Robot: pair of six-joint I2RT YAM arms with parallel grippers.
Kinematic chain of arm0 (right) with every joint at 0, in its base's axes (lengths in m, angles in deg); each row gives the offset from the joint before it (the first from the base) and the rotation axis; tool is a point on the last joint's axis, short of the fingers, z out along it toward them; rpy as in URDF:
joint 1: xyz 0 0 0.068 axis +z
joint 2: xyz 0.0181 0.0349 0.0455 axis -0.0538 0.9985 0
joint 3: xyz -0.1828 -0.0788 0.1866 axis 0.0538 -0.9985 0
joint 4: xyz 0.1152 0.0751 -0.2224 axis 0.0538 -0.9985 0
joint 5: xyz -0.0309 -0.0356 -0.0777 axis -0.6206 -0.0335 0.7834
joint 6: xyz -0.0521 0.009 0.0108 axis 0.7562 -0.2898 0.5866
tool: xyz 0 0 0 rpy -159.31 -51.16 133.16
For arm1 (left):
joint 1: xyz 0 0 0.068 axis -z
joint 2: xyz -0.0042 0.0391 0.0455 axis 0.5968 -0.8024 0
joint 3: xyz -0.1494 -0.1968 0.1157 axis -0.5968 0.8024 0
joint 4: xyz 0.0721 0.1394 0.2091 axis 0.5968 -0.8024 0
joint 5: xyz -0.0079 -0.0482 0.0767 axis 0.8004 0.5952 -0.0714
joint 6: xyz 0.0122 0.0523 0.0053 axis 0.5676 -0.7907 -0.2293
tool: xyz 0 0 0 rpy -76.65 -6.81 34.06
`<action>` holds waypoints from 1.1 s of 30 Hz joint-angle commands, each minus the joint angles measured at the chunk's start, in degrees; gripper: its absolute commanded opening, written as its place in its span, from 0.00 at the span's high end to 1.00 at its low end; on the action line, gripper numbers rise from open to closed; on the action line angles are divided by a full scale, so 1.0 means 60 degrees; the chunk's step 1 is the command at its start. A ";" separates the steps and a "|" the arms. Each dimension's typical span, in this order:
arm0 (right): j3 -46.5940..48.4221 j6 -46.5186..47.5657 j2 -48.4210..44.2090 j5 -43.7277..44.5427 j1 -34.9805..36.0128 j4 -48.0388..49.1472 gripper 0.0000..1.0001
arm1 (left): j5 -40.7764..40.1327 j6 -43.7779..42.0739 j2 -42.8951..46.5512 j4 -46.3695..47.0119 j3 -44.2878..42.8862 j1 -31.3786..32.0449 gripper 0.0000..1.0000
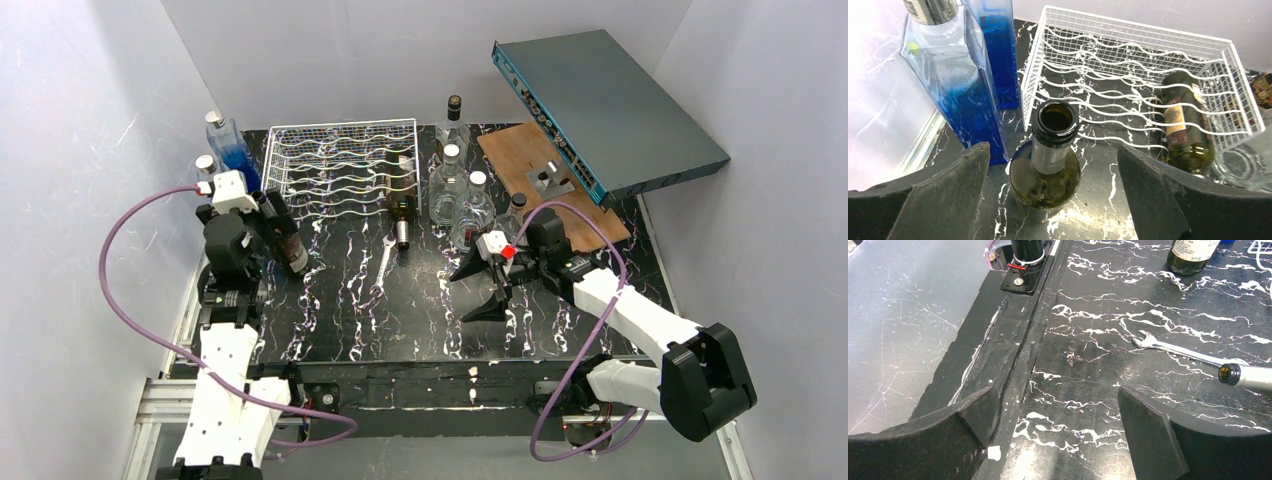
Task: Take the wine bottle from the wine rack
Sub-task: Place the wine bottle at the center of the board, then pick up the wine bottle from the wine rack.
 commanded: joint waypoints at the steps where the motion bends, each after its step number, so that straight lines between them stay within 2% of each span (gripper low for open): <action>1: 0.0050 0.0240 -0.0188 -0.0204 -0.0077 -0.0118 0.02 | -0.0166 0.0878 0.0511 -0.1772 -0.0938 -0.0044 0.02; 8: 0.0109 0.0495 -0.0185 -0.0197 -0.0100 -0.0368 0.02 | 0.0258 0.1738 0.1433 -0.4054 -0.2033 0.0158 0.02; 16: 0.0137 0.0618 -0.0199 -0.0144 -0.0114 -0.0484 0.02 | 0.1575 0.2496 0.1906 -0.5946 -0.3135 0.0668 0.02; 26: 0.0109 0.0633 -0.0257 -0.0141 -0.0184 -0.0493 0.01 | 0.4460 0.3498 0.0685 -0.6744 -0.4242 0.0941 0.02; 33: 0.0096 0.0656 -0.0236 -0.0118 -0.0195 -0.0484 0.02 | 0.4803 0.3581 0.0126 -0.6891 -0.4375 0.1706 0.02</action>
